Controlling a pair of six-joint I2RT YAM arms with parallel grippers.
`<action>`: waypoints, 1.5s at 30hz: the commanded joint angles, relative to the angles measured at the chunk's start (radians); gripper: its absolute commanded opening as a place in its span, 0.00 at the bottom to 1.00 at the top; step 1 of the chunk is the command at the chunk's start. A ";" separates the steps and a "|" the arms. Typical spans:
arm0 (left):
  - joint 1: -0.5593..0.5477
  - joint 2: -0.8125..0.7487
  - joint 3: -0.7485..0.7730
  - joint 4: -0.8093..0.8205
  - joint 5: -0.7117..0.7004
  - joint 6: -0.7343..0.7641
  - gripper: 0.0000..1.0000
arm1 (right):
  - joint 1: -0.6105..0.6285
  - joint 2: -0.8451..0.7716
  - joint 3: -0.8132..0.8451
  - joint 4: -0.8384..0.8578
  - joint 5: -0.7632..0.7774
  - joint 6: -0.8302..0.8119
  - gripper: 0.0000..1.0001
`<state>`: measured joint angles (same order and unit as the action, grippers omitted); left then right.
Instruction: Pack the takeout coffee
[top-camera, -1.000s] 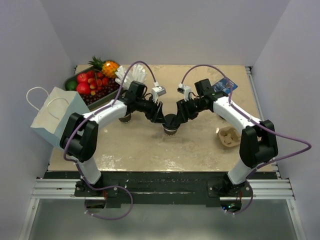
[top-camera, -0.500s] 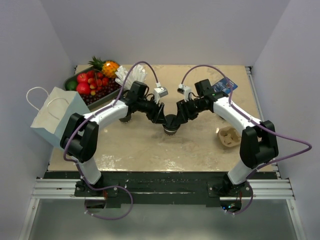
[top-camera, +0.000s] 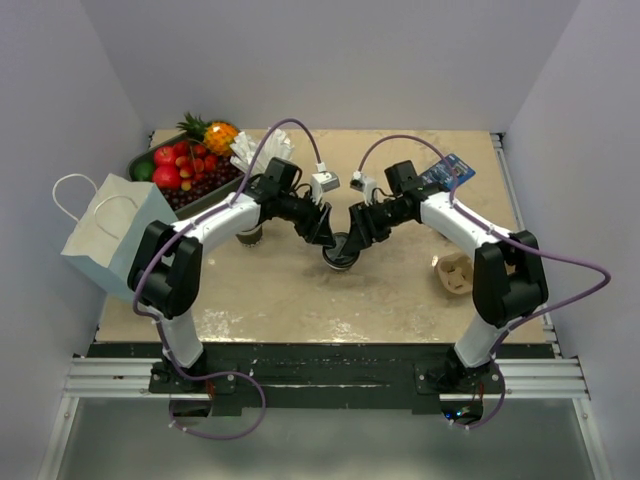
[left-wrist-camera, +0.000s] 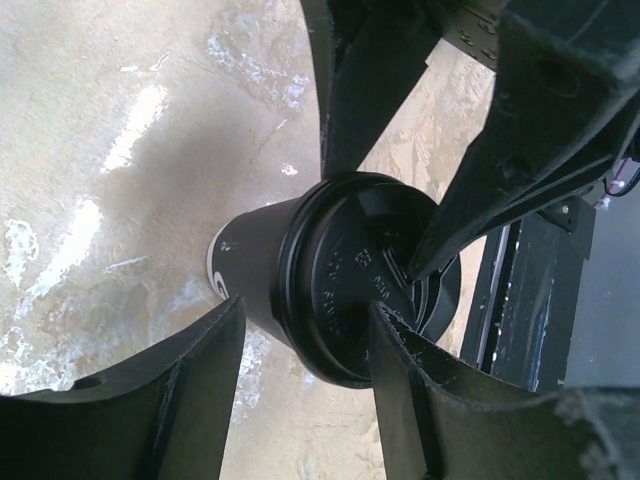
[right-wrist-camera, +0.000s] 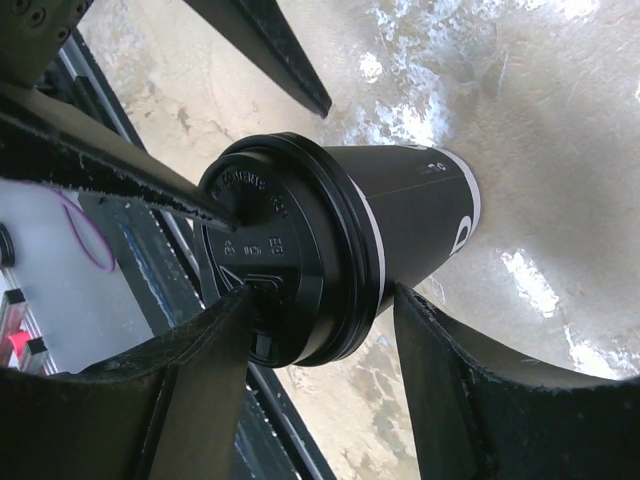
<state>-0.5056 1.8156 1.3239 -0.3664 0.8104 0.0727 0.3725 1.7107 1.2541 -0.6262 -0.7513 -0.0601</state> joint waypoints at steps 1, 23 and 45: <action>-0.004 0.004 0.029 -0.019 0.035 0.019 0.57 | 0.003 0.021 0.039 0.000 -0.022 -0.010 0.61; 0.018 -0.032 0.058 -0.048 -0.054 -0.045 0.77 | -0.032 0.127 0.142 0.010 -0.135 0.016 0.71; 0.029 -0.042 0.011 -0.134 -0.062 -0.065 0.74 | -0.032 0.115 0.120 0.017 -0.109 0.037 0.74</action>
<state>-0.4843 1.8126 1.3483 -0.4801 0.7467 0.0265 0.3439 1.8450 1.3594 -0.6258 -0.8734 -0.0387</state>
